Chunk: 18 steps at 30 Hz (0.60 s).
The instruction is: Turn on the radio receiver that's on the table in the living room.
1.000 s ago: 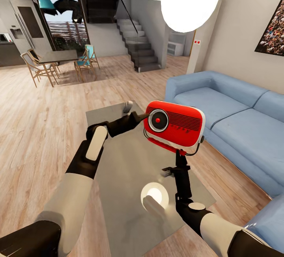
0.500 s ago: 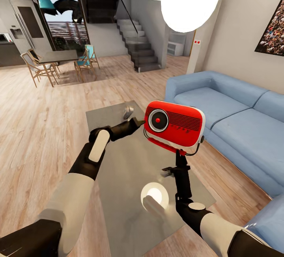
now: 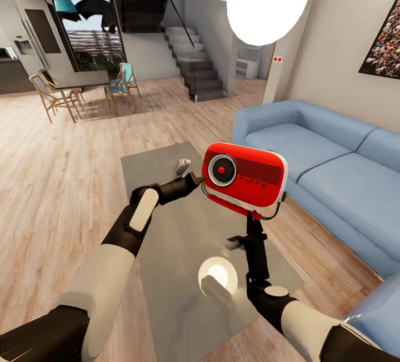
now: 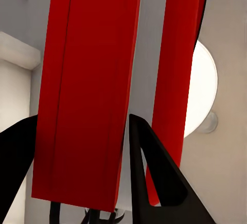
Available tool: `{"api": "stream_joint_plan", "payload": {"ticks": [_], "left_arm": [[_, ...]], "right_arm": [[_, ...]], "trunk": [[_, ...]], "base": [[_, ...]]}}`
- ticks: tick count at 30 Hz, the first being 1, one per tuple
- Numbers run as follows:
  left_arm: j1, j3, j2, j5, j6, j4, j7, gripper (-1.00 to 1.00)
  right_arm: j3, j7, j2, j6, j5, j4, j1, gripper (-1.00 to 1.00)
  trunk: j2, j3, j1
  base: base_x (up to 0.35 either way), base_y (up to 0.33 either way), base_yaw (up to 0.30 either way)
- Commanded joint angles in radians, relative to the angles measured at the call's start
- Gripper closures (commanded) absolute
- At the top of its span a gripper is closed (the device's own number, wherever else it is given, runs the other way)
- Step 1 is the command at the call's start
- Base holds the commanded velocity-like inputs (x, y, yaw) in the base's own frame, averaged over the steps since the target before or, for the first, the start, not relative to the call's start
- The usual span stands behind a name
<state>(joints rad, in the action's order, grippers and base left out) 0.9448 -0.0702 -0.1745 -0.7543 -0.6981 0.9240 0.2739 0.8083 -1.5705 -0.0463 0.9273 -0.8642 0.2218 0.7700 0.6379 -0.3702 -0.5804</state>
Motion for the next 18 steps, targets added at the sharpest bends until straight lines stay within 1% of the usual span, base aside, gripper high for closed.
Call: {"api": "stream_joint_plan", "payload": {"ticks": [1,8,14,18], "left_arm": [[0.000,-0.002,0.000,0.000,0.000,0.000,0.000,1.00],[0.000,-0.009,0.000,0.000,0.002,-0.002,0.013,1.00],[0.000,-0.009,0.000,0.000,0.003,-0.003,0.016,1.00],[0.000,-0.010,0.000,0.000,0.003,-0.004,0.016,1.00]], "right_arm": [[0.000,0.000,0.000,-0.001,-0.004,0.001,-0.001,1.00],[0.001,0.000,-0.006,-0.002,-0.004,0.001,-0.014,1.00],[0.001,0.000,-0.028,-0.004,-0.004,0.002,-0.022,1.00],[0.001,0.000,-0.048,-0.006,-0.005,0.002,-0.025,1.00]], "trunk": [[0.000,0.000,0.000],[0.000,0.000,0.000],[0.000,0.000,0.000],[0.000,0.000,0.000]], "base": [[0.000,0.000,0.000],[0.000,0.000,0.000],[0.000,0.000,0.000],[0.000,0.000,0.000]]}}
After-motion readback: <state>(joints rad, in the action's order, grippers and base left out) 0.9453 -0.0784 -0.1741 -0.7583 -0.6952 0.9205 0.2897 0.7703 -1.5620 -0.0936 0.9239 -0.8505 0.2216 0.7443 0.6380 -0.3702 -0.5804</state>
